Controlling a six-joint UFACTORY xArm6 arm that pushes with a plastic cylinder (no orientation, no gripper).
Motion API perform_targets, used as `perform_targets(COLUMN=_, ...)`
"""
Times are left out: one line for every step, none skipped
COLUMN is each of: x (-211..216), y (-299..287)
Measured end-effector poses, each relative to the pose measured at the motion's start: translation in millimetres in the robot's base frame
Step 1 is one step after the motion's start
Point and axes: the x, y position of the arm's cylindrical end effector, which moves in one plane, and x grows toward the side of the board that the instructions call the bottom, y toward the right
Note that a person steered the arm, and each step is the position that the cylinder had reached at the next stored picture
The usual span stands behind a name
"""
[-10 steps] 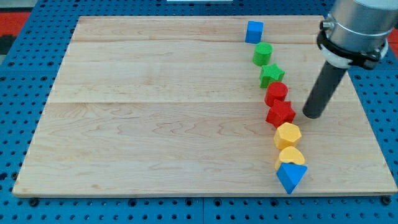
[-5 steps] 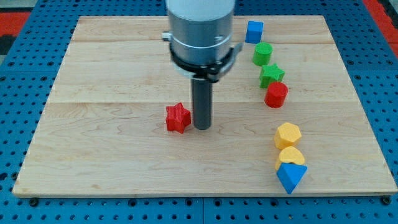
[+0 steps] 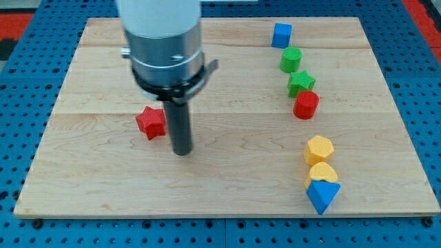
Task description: Push red star towards top left
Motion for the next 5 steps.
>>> perform_targets(x=-35.2, y=-86.9)
perform_targets(x=-82.1, y=-94.2)
perform_targets(x=-94.8, y=-53.6)
perform_targets(x=-48.6, y=-72.8)
perform_targets(x=-18.9, y=-50.9)
